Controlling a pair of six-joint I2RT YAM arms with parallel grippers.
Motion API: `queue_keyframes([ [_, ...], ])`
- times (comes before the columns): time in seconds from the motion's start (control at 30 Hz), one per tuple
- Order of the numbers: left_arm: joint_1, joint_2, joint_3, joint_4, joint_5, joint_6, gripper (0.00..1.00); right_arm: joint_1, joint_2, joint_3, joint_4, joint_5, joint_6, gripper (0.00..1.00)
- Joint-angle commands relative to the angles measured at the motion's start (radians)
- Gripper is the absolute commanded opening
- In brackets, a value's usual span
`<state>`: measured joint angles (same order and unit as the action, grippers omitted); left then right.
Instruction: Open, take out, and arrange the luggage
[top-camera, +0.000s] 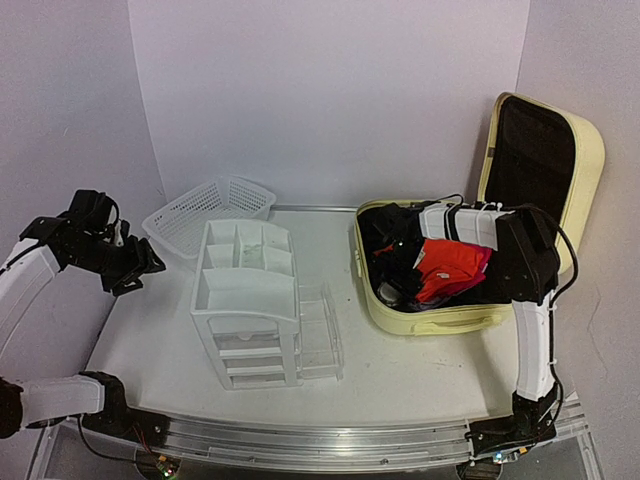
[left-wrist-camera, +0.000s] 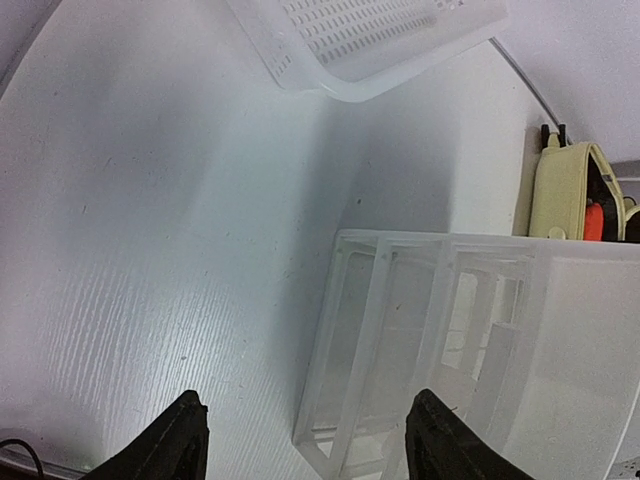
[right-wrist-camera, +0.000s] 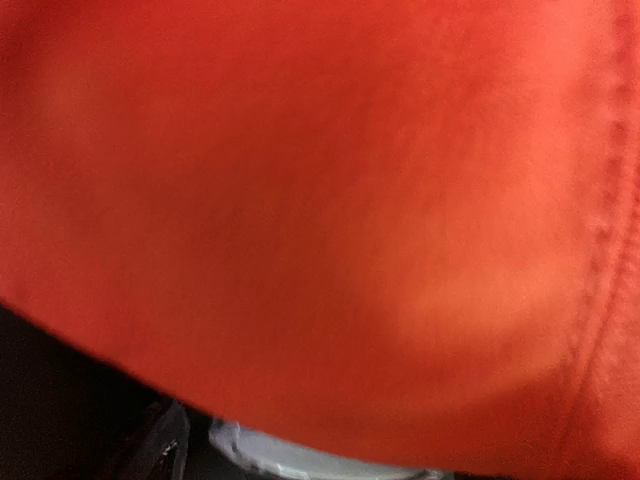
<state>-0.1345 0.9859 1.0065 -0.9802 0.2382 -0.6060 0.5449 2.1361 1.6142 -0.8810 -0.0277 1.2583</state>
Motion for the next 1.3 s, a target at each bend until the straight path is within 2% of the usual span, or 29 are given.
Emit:
queue_keyframes([
  [0.0, 0.004, -0.023, 0.054, -0.007, -0.013, 0.029, 0.69, -0.011, 0.04, 0.037, 0.012, 0.07, 0.089, 0.89],
  [0.13, 0.004, -0.024, 0.067, -0.007, -0.019, 0.04, 0.69, -0.014, 0.073, 0.056, -0.004, 0.081, 0.131, 0.89],
  [0.37, 0.004, -0.012, 0.091, -0.009, -0.022, 0.078, 0.69, -0.013, 0.083, 0.096, -0.062, 0.096, 0.131, 0.77],
  [0.7, 0.004, -0.007, 0.086, -0.007, -0.013, 0.102, 0.69, -0.008, -0.07, 0.079, -0.073, 0.047, 0.036, 0.58],
  [0.87, 0.004, -0.025, 0.087, -0.007, -0.003, 0.105, 0.69, -0.003, -0.183, 0.025, -0.069, 0.036, -0.021, 0.56],
  [1.0, 0.004, -0.037, 0.088, -0.006, -0.014, 0.105, 0.69, 0.002, -0.268, 0.009, -0.045, 0.036, -0.172, 0.56],
  [1.1, 0.004, -0.051, 0.091, 0.005, -0.037, 0.116, 0.69, 0.002, -0.341, -0.039, 0.092, -0.087, -0.391, 0.54],
  [1.27, 0.003, -0.145, 0.039, 0.077, -0.079, 0.149, 0.69, 0.0, -0.484, -0.246, 0.368, -0.28, -0.714, 0.56],
])
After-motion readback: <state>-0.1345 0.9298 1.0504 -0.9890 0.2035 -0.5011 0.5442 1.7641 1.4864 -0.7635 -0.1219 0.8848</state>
